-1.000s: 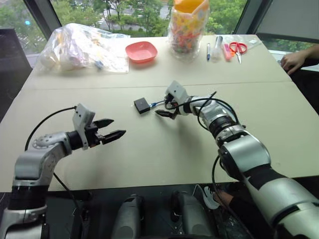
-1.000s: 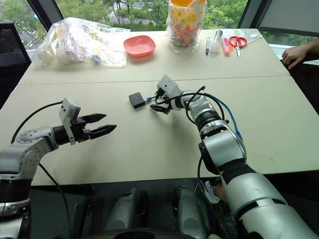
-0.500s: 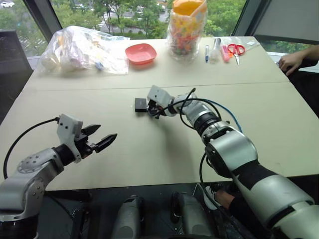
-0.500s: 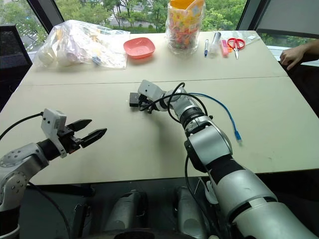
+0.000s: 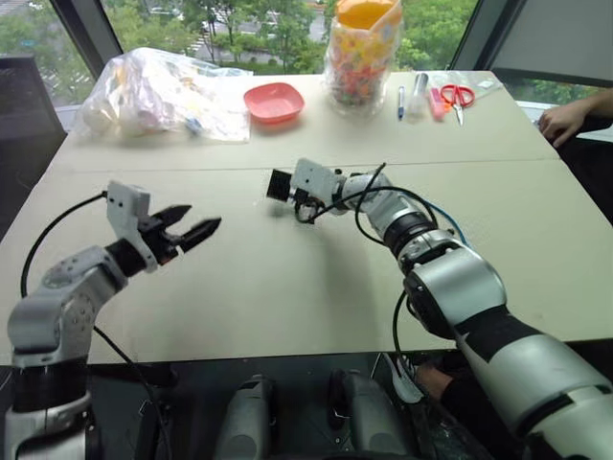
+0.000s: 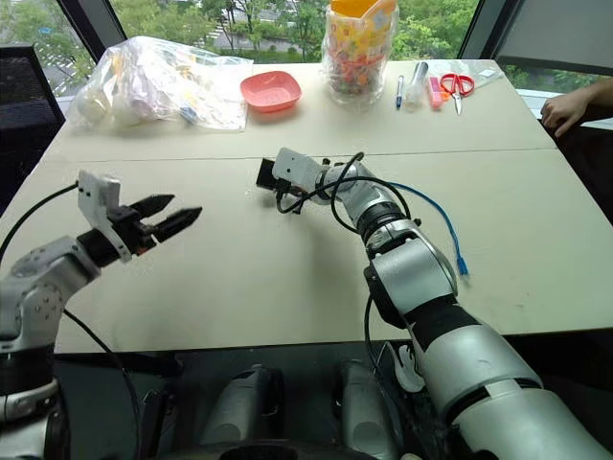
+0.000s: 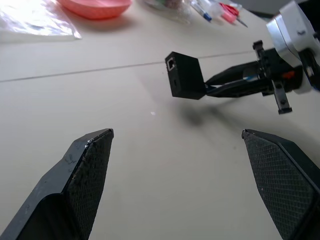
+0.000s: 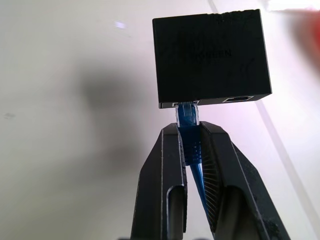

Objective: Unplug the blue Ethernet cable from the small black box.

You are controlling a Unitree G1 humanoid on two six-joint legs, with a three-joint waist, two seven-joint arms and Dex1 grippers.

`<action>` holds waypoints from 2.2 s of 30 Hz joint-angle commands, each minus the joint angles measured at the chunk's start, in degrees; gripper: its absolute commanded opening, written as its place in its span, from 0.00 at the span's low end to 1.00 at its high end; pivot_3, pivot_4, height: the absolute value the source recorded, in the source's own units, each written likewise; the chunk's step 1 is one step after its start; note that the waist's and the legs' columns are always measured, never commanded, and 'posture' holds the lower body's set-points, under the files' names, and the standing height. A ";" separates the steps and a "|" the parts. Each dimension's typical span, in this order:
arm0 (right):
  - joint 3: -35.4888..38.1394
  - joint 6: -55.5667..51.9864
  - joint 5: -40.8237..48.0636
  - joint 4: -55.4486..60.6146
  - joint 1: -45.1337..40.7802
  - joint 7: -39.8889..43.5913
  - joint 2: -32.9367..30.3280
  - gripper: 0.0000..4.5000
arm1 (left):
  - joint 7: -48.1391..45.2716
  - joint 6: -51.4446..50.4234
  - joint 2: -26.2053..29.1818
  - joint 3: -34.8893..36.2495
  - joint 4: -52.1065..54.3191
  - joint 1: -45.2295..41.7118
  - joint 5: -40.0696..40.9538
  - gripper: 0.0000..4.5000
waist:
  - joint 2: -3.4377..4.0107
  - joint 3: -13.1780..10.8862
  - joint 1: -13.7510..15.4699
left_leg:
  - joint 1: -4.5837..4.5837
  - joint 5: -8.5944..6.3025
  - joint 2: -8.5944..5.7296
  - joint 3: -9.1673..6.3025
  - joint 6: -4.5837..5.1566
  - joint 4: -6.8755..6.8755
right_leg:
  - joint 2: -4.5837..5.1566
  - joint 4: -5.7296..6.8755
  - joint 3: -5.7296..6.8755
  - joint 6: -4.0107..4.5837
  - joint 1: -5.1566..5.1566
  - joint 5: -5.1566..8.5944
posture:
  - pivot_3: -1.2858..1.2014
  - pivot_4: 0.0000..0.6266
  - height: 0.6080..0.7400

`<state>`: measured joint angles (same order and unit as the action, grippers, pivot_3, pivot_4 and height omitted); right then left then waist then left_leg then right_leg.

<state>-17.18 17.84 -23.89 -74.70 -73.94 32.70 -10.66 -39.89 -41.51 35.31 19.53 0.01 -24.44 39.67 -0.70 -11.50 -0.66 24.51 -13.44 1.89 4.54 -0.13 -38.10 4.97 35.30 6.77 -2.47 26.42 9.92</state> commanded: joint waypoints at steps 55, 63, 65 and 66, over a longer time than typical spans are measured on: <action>26.76 -58.46 72.41 84.64 40.69 -12.49 14.54 0.85 | -30.60 -11.74 -15.21 5.49 -45.79 -34.97 2.25 0.11 | -0.11 0.02 -0.23 | -0.08 0.01 0.09 -0.02 0.03 -0.05 | -0.04 0.08 -0.05 0.08 -0.07 -0.07 | 0.52 0.24 1.00; 25.86 -57.58 73.36 84.08 40.44 -12.53 14.89 0.85 | -27.41 -14.77 -16.95 4.92 -38.75 -31.27 5.76 0.11 | -0.11 0.02 -0.23 | -0.09 0.01 0.08 -0.03 0.03 -0.05 | -0.05 0.08 -0.06 0.06 -0.08 -0.06 | 0.52 0.24 1.00; 25.72 -57.65 73.74 83.90 40.34 -12.46 14.95 0.85 | -26.94 -15.07 -17.27 4.69 -37.74 -30.67 6.28 0.11 | -0.11 0.02 -0.23 | -0.09 0.01 0.08 -0.03 0.03 -0.04 | -0.05 0.08 -0.06 0.05 -0.08 -0.06 | 0.52 0.24 1.00; 25.55 -57.66 73.81 83.87 40.36 -12.43 14.93 0.85 | -26.66 -15.19 -17.45 4.61 -37.27 -30.39 6.55 0.11 | -0.11 0.02 -0.24 | -0.09 0.01 0.08 -0.03 0.03 -0.05 | -0.05 0.08 -0.06 0.06 -0.08 -0.06 | 0.52 0.24 1.00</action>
<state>8.82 -40.70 48.56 7.65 -32.50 19.98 3.52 -66.89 -56.23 17.90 23.79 -39.81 -54.72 44.44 -0.81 -11.47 -0.90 24.41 -13.44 1.97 4.51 -0.10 -38.15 4.92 35.38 6.71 -2.41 26.34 9.86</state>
